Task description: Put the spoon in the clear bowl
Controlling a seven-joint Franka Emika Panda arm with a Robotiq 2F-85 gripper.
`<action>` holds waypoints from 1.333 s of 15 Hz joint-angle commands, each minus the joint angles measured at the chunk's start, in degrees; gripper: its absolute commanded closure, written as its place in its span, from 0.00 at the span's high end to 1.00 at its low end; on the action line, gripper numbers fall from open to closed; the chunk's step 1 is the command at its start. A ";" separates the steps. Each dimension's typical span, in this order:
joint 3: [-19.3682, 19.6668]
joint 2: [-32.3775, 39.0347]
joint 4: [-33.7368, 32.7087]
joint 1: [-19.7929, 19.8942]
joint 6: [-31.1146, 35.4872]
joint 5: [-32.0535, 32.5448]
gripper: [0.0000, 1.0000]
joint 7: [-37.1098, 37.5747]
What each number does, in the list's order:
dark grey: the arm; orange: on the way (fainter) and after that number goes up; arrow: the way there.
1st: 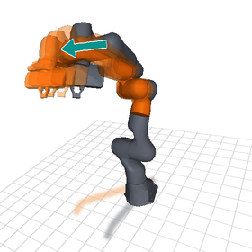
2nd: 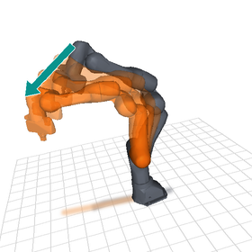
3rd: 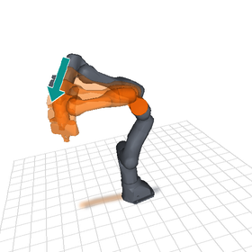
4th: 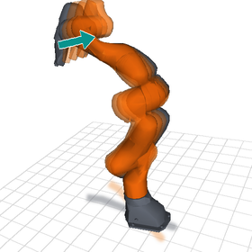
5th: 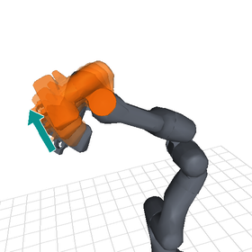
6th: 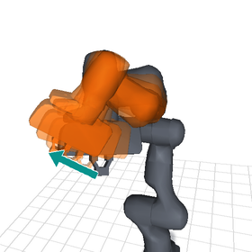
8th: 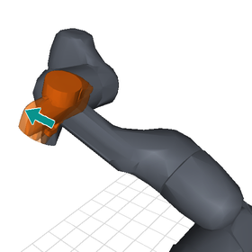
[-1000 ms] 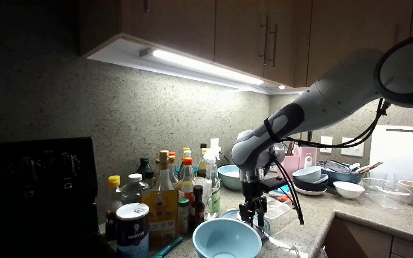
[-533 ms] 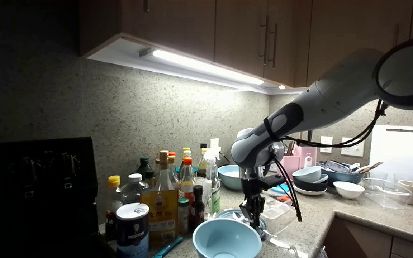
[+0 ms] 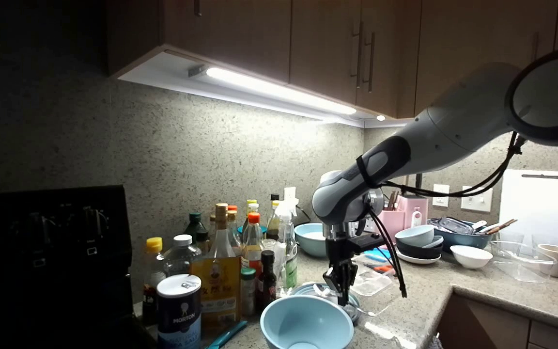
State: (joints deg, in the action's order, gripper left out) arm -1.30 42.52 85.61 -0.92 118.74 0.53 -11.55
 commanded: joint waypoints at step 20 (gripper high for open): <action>5.16 -17.79 14.21 -3.16 -14.46 8.11 0.09 28.56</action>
State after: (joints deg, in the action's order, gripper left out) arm 4.73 22.23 103.52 -4.92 106.01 11.15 13.43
